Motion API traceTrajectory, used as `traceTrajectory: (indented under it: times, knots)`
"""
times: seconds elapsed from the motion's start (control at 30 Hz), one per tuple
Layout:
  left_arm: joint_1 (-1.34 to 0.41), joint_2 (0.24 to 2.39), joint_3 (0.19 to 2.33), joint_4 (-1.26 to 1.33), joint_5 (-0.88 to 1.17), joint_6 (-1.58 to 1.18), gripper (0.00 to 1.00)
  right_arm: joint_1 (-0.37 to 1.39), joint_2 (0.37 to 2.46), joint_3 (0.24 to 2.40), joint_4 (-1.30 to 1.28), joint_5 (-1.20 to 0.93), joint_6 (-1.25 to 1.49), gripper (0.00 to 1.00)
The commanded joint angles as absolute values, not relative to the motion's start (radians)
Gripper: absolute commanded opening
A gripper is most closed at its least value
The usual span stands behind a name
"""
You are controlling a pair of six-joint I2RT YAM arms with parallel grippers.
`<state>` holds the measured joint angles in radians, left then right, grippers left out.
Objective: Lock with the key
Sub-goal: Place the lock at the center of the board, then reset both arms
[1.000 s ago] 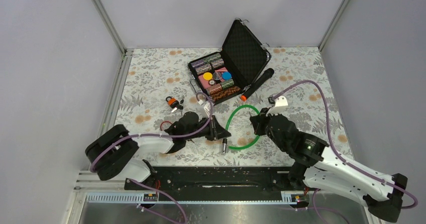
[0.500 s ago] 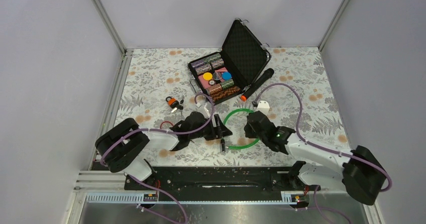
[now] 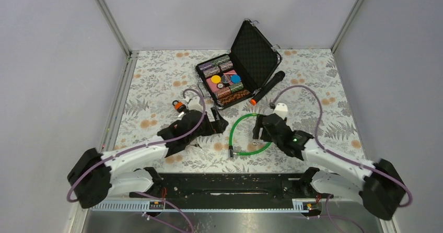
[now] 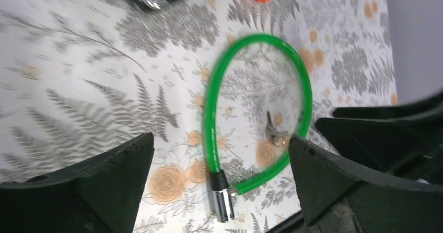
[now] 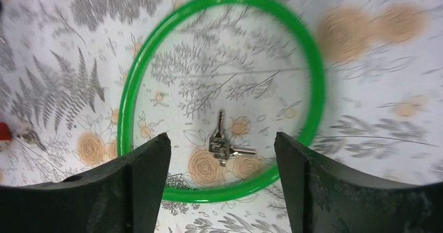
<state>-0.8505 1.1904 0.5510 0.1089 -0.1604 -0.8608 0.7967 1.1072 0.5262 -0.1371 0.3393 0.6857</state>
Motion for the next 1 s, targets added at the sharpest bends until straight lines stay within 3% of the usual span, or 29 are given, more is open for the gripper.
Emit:
traceTrajectory:
  times: [0.0, 0.07, 0.1, 0.13, 0.5, 0.97]
  knots:
    - [-0.851, 1.016, 0.666, -0.216, -0.416, -0.783, 0.99, 0.788, 0.864, 0.614, -0.334, 0.597, 0.639, 0.81]
    - [-0.85, 0.932, 0.695, -0.305, -0.485, -0.76, 0.99, 0.788, 0.747, 0.632, -0.413, 0.707, 0.615, 0.84]
    - [-0.85, 0.877, 0.705, -0.34, -0.518, -0.749, 0.99, 0.788, 0.686, 0.643, -0.449, 0.759, 0.612, 0.95]
    - [-0.851, 0.846, 0.719, -0.37, -0.544, -0.737, 0.99, 0.788, 0.629, 0.655, -0.489, 0.814, 0.61, 0.99]
    - [-0.851, 0.456, 0.84, -0.579, -0.692, -0.623, 0.99, 0.788, 0.145, 0.855, -0.719, 1.133, 0.555, 1.0]
    - [-0.851, 0.173, 0.899, -0.65, -0.802, -0.535, 0.99, 0.788, 0.015, 1.005, -0.727, 1.206, 0.448, 0.99]
